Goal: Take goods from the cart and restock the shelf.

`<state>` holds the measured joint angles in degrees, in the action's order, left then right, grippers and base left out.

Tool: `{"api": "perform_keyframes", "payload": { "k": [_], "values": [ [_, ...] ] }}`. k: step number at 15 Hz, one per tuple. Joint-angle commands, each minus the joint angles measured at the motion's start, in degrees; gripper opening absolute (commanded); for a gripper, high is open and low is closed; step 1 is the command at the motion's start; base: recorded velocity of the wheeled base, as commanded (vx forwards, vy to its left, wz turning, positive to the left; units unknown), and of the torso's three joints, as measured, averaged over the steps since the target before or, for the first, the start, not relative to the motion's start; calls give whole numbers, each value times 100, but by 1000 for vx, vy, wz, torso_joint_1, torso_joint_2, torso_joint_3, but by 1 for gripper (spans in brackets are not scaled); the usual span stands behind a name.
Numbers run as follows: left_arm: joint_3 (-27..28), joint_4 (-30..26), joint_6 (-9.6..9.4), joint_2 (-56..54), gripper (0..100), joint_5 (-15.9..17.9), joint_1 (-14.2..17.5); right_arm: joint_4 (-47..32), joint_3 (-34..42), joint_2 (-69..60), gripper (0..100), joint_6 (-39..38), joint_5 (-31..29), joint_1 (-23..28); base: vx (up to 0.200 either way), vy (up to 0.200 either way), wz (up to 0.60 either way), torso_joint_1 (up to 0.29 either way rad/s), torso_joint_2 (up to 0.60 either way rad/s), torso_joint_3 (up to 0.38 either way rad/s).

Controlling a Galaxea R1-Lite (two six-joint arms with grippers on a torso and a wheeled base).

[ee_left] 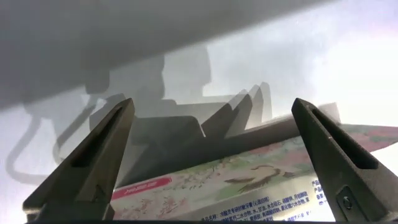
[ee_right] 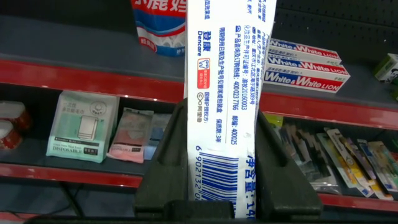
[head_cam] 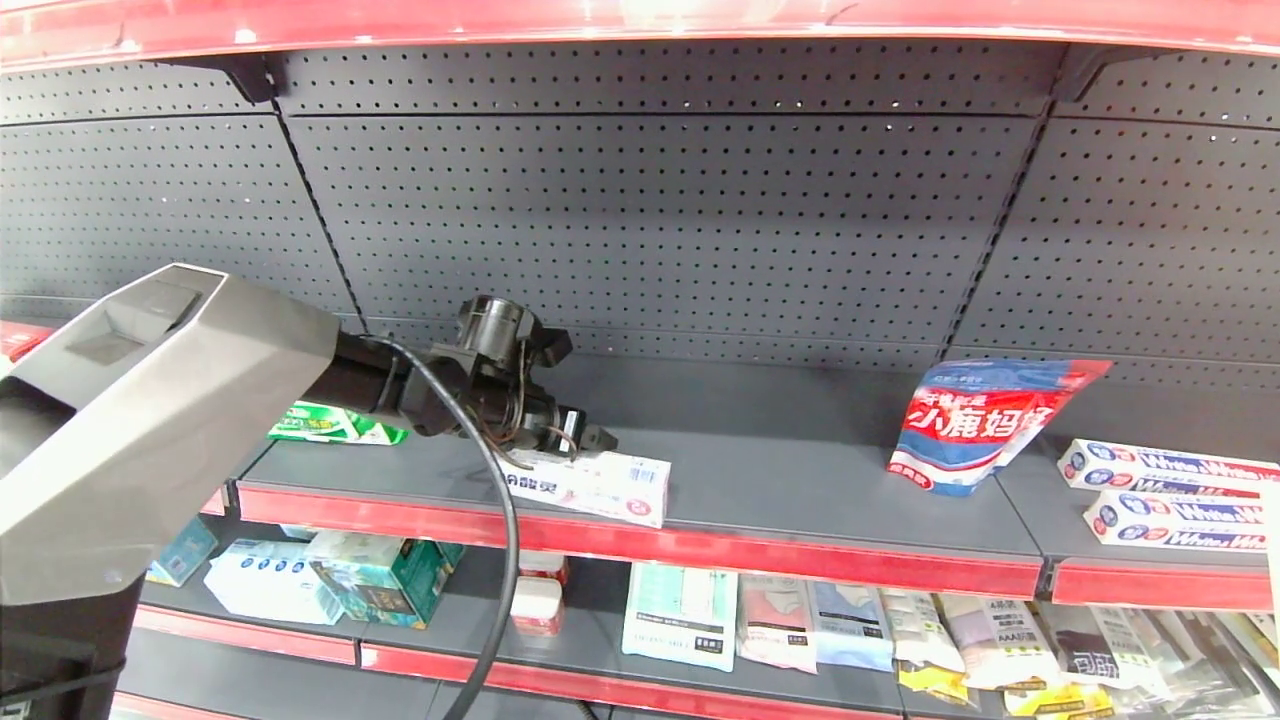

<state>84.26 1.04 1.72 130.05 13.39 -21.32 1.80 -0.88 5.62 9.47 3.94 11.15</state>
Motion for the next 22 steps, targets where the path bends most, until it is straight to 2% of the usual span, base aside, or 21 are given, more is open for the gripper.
{"api": "perform_keyframes", "payload": {
  "k": [1, 13, 19, 22],
  "values": [
    [-226, 19, -5, -199, 100, -3, 40, 4, 0, 9, 0, 2, 2, 1, 0, 0, 0, 0, 0, 0],
    [-411, 37, -22, -314, 100, -38, 49, 4, 0, 9, 0, 2, 19, 1, 0, 0, 0, 0, 0, 0],
    [-287, 63, 4, -287, 100, -29, 49, 4, 0, 9, 0, 2, 11, 1, 0, 0, 0, 0, 0, 0],
    [-305, 415, 13, -252, 100, 50, 23, 4, 0, 9, 0, 2, 11, 1, 0, 0, 0, 0, 0, 0]
  ]
}}
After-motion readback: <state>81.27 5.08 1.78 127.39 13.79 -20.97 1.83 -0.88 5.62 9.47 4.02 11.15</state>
